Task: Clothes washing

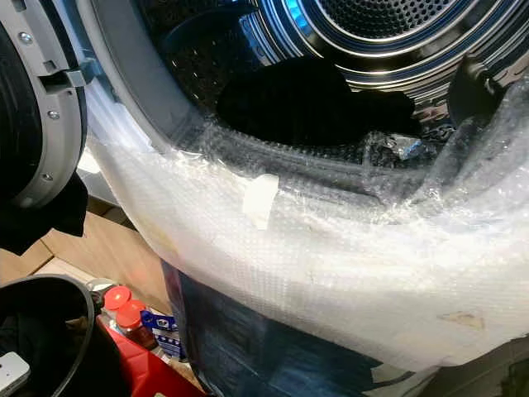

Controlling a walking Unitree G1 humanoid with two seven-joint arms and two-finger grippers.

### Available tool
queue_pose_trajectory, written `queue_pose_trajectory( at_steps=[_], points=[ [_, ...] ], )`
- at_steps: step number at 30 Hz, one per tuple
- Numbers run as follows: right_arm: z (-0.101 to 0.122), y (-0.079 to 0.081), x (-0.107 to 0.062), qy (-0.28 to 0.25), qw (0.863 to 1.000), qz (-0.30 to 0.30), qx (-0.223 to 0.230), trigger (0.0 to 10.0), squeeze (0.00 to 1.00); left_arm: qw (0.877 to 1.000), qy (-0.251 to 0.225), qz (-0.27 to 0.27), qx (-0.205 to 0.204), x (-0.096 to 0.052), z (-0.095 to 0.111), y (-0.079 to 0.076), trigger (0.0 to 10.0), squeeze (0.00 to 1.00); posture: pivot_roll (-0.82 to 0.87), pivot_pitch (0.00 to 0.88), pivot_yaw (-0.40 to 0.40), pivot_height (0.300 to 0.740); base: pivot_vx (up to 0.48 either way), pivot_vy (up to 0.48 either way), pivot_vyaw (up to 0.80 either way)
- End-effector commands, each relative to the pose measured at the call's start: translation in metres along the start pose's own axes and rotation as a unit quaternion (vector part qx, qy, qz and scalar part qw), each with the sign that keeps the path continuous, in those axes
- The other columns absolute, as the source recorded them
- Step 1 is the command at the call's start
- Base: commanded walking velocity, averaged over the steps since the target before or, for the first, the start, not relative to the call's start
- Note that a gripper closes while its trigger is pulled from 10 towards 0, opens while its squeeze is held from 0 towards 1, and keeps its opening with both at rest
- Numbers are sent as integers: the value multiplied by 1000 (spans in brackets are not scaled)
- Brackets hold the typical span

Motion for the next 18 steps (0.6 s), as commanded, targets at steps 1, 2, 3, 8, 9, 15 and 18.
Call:
queue_pose_trajectory(
  at_steps=[1,2,3,8,9,15,18],
  points=[
    [11,48,1,-15,997,75,4,10000,0,1000,11,-16,-4,-6,-7,-1,0,0,148,62,74,740,0,0,0],
    [11,48,1,-15,997,74,3,10000,0,1000,10,-13,0,-14,-7,3,0,0,151,63,74,740,0,0,0],
    [11,48,1,-15,997,74,3,10000,0,1000,10,-13,0,-14,-7,3,0,0,151,63,74,740,0,0,0],
    [8,47,2,-12,997,72,2,10000,0,990,-130,-53,31,-51,23,7,0,0,158,60,71,740,0,0,0],
    [8,47,2,-12,997,72,2,10000,0,986,-150,-62,25,-59,30,7,0,0,156,59,71,740,0,0,0],
    [8,48,2,-12,997,71,1,10000,0,963,-259,-57,50,-87,73,13,0,0,149,52,73,740,0,0,0],
    [8,48,2,-12,997,71,2,10000,0,941,-321,-80,72,-100,97,4,0,0,146,52,74,740,0,0,0]
  ],
)
Point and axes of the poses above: a point about 5 cm out from each wrist's last joint towards the gripper, its own x axis pointing out of the wrist towards the gripper, its own z axis along the axis of the wrist's last joint, y = z × x, the point moved 1 cm from there along x, pointing out of the wrist towards the gripper, and after that the axes turned 8 degrees about x, right-handed, at the moved point
